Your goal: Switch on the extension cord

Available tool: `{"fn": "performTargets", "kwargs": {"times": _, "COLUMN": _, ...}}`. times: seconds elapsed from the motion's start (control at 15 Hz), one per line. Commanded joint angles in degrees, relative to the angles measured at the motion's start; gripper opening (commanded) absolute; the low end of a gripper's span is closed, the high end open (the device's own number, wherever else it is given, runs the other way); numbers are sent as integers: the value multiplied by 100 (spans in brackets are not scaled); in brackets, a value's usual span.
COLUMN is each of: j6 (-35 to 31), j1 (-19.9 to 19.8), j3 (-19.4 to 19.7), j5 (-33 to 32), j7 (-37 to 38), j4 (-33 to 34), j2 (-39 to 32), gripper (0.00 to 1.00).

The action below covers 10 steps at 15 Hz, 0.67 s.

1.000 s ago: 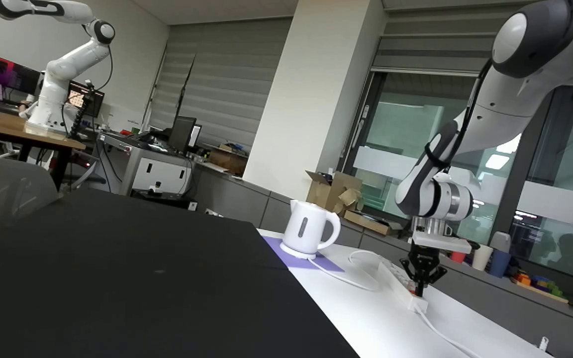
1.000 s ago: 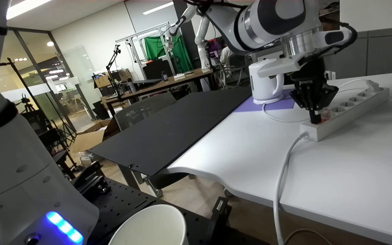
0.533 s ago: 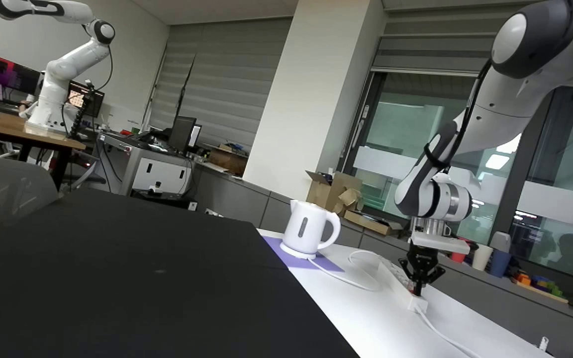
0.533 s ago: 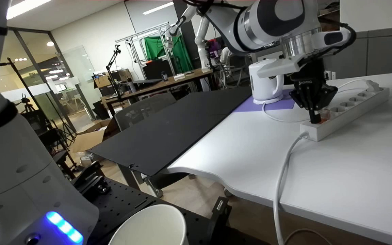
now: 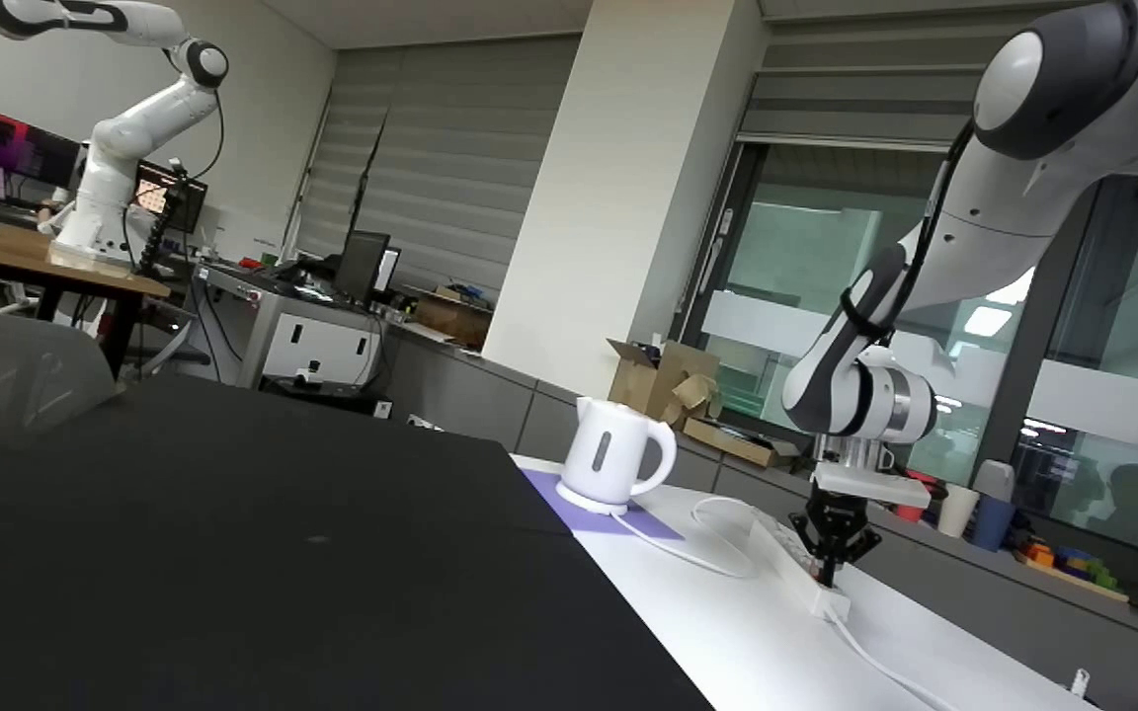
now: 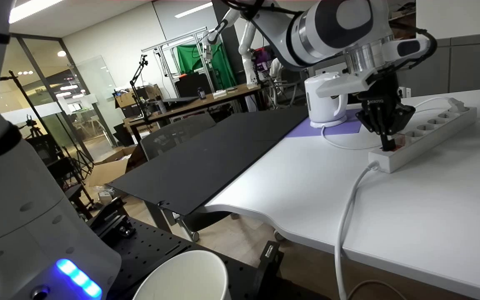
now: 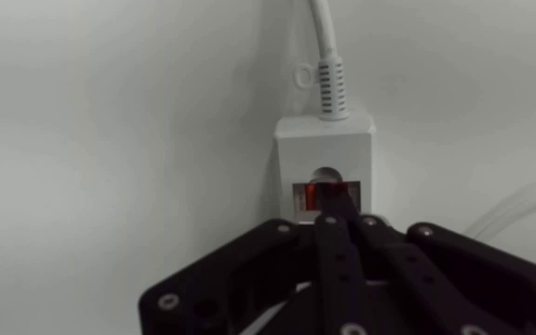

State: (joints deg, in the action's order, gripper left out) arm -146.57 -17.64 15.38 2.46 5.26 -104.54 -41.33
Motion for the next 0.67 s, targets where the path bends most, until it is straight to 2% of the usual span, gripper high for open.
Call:
{"fn": "performTargets", "kwargs": {"times": 0.0, "j6": 64, "j1": -121, "j3": -81, "j5": 110, "j7": 30, "j4": 178, "j2": -142, "gripper": 0}}
{"fn": "performTargets", "kwargs": {"times": 0.6, "j6": 1339, "j1": -990, "j3": -511, "j5": 791, "j7": -779, "j4": 1120, "j2": -577, "gripper": 0}}
